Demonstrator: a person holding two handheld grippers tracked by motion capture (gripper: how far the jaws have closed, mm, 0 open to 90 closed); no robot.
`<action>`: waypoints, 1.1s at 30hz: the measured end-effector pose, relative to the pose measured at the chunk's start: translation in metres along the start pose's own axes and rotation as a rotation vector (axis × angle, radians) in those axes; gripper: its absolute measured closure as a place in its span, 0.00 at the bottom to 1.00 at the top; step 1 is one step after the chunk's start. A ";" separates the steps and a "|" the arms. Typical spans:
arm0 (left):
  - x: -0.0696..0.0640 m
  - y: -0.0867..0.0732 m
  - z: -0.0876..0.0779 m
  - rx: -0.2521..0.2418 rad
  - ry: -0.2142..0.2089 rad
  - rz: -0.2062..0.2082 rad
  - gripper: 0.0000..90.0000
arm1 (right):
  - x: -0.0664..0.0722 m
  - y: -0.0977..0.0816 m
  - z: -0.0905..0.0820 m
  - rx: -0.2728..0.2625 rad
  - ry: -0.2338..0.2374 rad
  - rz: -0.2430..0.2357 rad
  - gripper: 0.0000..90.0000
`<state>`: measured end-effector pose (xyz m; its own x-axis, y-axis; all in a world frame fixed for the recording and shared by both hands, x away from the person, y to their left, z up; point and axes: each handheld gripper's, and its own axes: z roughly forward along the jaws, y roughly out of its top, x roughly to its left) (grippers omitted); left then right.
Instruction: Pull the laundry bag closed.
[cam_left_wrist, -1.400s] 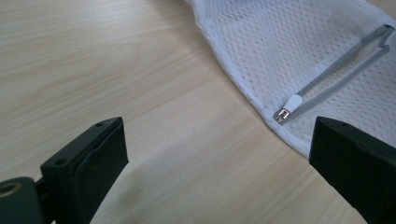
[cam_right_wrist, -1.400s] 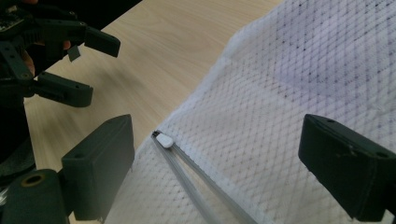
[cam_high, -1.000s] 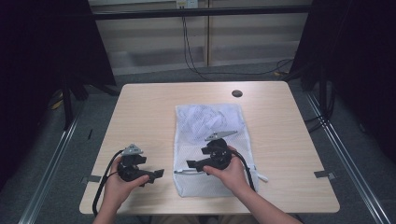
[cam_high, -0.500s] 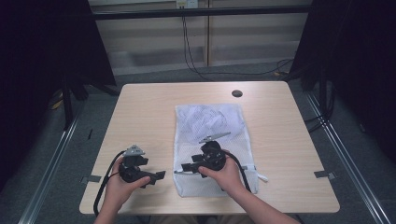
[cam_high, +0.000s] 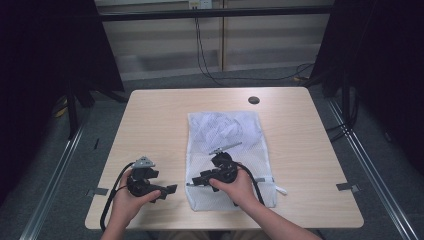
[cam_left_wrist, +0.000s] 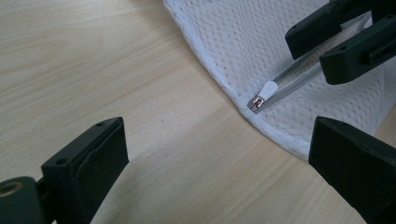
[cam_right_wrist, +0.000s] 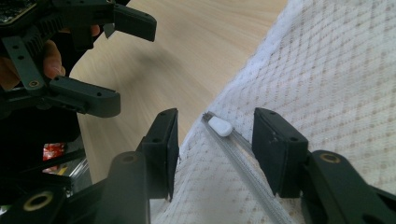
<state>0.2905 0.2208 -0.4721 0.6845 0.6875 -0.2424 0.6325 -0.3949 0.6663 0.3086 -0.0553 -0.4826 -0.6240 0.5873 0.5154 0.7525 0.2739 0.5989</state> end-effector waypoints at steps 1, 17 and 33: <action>0.000 0.000 0.000 0.000 0.000 0.000 0.05 | -0.001 0.000 0.001 0.004 0.004 0.000 0.58; 0.000 -0.008 -0.003 0.022 -0.001 -0.011 0.05 | -0.004 0.004 0.015 0.043 -0.016 0.044 0.73; 0.001 -0.011 -0.002 0.039 0.012 -0.010 0.05 | -0.004 0.004 0.028 0.073 0.003 0.053 0.80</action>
<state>0.2832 0.2270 -0.4783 0.6737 0.6989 -0.2402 0.6532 -0.4112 0.6358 0.3199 -0.0359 -0.4996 -0.5832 0.6005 0.5470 0.7978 0.2969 0.5247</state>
